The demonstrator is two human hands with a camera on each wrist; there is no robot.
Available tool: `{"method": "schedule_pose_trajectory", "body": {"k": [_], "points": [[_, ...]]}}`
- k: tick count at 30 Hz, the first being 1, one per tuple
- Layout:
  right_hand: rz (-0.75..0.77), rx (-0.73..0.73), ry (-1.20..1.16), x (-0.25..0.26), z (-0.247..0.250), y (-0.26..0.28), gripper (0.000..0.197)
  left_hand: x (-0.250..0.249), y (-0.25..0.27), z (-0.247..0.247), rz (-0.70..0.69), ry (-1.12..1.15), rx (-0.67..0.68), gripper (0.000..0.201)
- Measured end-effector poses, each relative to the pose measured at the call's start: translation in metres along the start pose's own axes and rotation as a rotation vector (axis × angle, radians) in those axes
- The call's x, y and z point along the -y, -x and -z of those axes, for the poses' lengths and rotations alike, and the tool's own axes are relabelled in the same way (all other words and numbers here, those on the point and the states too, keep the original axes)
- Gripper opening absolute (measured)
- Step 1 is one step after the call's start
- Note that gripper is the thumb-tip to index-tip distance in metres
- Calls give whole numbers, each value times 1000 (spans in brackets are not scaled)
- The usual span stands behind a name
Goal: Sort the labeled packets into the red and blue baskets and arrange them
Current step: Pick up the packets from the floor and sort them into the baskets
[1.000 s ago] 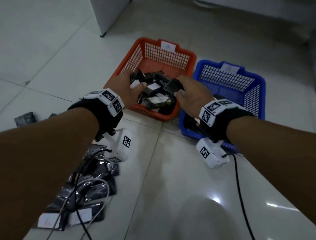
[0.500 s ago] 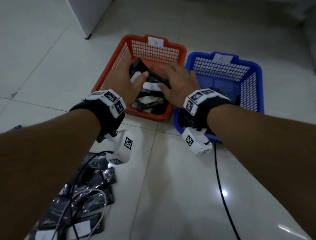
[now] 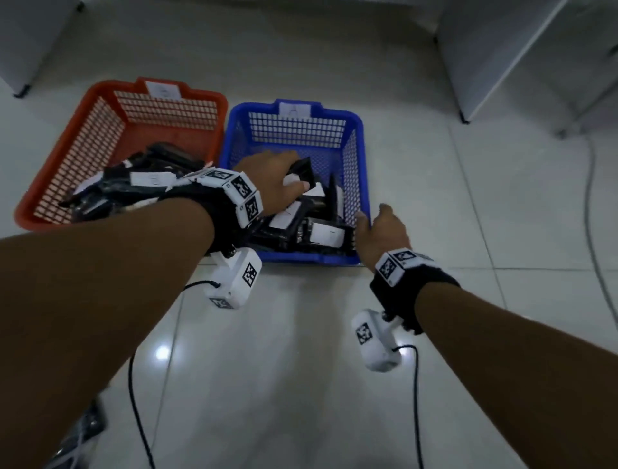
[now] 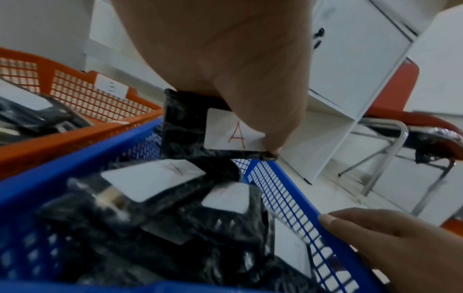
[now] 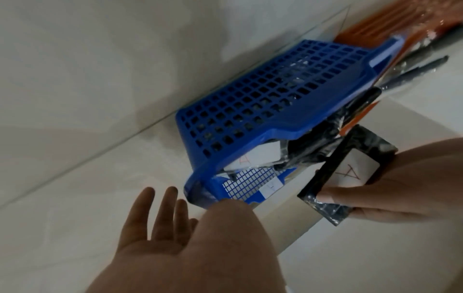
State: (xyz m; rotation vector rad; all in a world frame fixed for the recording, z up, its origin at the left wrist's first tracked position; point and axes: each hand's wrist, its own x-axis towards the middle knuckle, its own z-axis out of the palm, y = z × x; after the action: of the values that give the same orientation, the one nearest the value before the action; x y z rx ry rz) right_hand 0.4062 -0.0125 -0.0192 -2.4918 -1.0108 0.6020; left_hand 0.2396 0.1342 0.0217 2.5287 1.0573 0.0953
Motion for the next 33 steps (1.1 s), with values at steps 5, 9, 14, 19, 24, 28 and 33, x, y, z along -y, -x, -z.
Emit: {"method": "schedule_pose_trajectory", "body": {"k": [5,9,14,19,24,28,33], "points": [[-48,18,-170,-8,-23,2,37,-17,-3,-16,-68,-242,-161,51],[17,-67,-98,-10,-20,7,48,-11,18,-14,-78,-262,-356,60],[309,-310,55,20,-10,16,48,19,67,5,95,-249,-422,58],[664,-262,55,96,-42,48,41,71,162,32,306,-197,-405,52],[956,-129,-14,166,-108,128,31,117,285,34,588,-171,-308,40],[1157,100,-50,189,-155,188,24,142,368,25,784,-107,-192,39],[1176,444,158,195,-197,221,20,160,412,5,858,-32,-64,33]]}}
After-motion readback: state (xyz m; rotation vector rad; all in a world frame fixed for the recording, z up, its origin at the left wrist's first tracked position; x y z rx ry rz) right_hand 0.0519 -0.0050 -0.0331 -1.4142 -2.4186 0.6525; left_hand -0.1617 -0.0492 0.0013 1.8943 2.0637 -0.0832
